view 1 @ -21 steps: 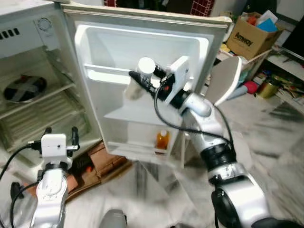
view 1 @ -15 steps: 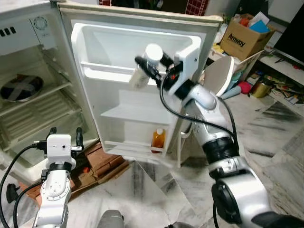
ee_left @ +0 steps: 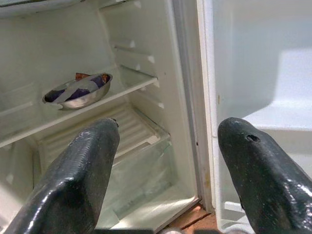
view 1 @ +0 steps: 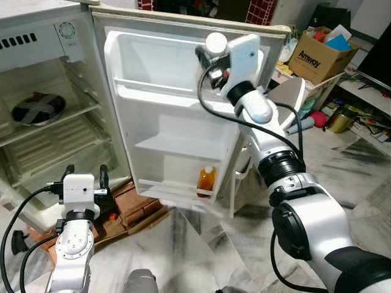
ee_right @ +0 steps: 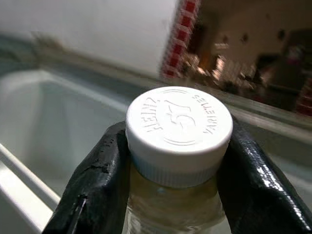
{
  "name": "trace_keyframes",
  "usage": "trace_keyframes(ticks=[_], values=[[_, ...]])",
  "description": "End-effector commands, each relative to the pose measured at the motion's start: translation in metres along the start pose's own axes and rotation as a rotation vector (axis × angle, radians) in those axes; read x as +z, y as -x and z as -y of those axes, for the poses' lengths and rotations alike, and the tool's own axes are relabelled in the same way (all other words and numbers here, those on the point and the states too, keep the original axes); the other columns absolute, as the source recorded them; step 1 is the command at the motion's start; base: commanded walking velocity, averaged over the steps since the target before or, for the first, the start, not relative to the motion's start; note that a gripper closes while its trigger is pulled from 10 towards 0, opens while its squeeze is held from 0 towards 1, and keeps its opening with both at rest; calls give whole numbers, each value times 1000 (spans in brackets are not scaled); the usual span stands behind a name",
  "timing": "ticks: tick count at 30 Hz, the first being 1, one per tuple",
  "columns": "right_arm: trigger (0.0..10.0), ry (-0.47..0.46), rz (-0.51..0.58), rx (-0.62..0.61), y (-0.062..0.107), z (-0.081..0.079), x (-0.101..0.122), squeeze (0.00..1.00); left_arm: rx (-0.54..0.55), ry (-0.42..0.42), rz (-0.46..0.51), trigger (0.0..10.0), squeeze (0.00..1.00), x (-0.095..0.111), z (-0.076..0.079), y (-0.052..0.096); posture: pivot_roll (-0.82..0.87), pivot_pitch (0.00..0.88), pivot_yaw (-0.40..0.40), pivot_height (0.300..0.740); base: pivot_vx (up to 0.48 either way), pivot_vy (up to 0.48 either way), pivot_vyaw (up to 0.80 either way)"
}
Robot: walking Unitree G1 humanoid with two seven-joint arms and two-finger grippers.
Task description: Restocking fridge
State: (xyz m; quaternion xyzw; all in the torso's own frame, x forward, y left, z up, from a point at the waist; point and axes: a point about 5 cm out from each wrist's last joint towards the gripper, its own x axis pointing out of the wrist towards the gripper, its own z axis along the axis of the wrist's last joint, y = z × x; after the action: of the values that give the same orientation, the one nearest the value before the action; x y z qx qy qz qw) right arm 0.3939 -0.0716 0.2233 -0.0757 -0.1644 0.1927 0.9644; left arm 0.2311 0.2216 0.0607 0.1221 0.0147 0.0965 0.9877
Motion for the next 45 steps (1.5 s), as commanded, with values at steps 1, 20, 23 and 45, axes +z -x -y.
trace_keyframes(ticks=[1,20,23,45], values=[[10000,60,-22,-34,-2,4,-2,0,-4,-4,-4,10000,0,-1,3,3,214,0,-91,740,0,0,0],[10000,0,-204,-216,4,31,-25,1000,-1,-8,-31,10000,0,-5,4,6,221,0,-88,740,0,0,0],[10000,-24,-76,-205,-3,37,-4,1000,-1,-9,-32,10000,0,-5,3,6,221,0,-86,740,0,0,0],[10000,66,290,-246,19,77,47,1000,8,-13,-39,10000,0,-5,-2,2,208,0,-75,740,0,0,0]])
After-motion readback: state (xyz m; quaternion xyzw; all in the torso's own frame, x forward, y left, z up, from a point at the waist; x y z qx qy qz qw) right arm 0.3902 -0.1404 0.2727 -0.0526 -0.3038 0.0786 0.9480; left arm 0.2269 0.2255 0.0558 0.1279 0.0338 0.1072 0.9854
